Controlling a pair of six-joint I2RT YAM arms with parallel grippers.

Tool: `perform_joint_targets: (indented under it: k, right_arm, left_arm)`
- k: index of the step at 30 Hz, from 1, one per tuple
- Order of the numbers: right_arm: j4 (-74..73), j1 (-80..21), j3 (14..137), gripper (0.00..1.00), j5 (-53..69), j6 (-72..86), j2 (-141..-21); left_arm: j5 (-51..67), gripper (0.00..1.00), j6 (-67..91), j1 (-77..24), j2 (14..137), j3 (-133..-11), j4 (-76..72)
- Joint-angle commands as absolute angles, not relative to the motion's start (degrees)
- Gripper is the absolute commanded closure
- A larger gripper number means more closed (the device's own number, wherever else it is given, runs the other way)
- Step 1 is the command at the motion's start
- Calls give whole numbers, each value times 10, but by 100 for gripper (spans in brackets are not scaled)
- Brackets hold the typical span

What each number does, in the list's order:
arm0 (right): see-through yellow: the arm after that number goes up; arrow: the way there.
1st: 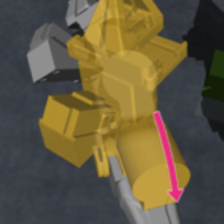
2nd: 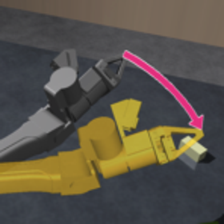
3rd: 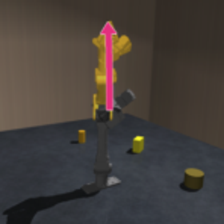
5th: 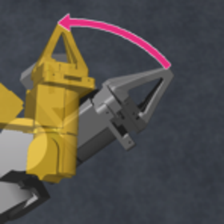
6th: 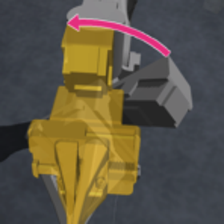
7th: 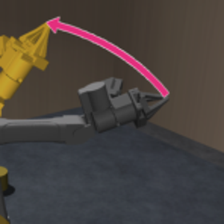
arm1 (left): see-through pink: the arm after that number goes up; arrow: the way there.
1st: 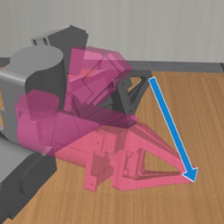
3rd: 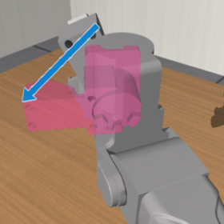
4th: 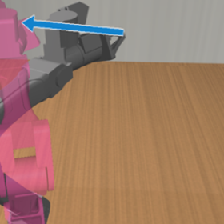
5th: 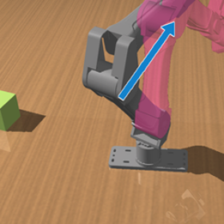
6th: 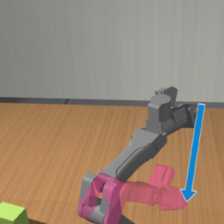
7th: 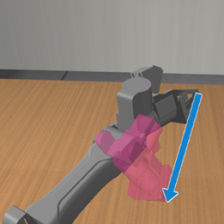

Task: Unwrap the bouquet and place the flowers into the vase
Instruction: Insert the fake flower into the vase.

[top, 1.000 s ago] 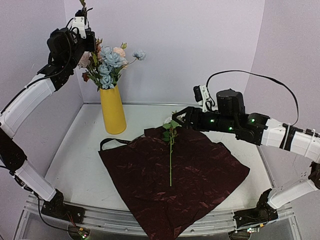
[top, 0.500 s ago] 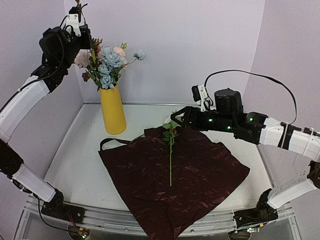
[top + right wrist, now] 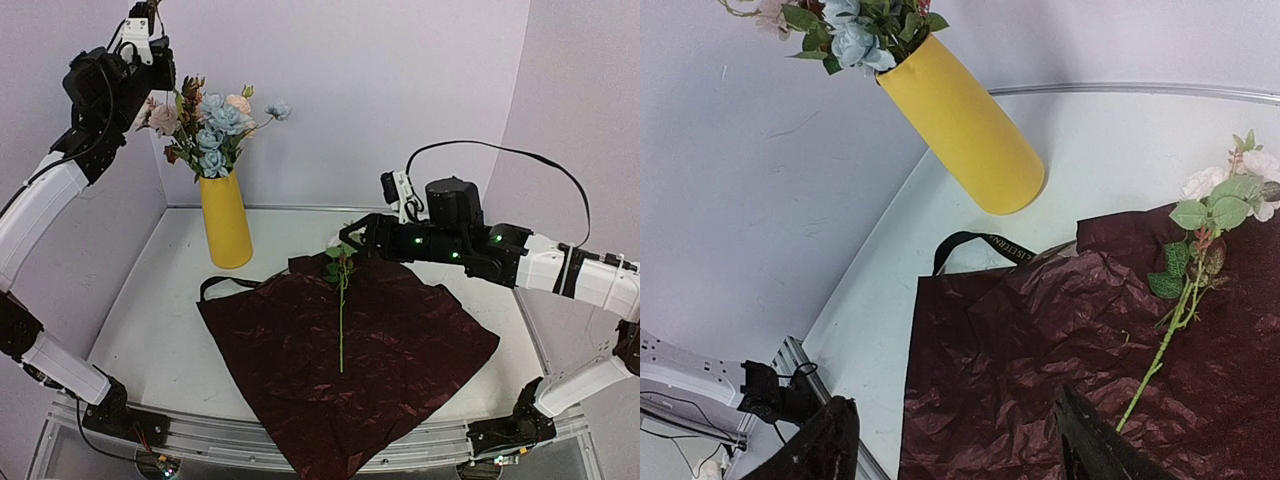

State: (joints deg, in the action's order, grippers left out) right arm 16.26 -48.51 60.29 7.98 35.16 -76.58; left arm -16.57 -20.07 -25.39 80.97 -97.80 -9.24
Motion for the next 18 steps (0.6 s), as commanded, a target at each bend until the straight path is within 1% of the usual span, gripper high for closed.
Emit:
perform_joint_targets:
  k: [1, 18]
  right_arm:
    - [179, -486, 632, 33, 86, 350, -772]
    - [179, -483, 637, 33, 86, 349, -780]
  left_arm:
    - [-158, 100, -212, -250, 814, -1012, -111]
    - [-164, 100, -198, -251, 851, -984, -134]
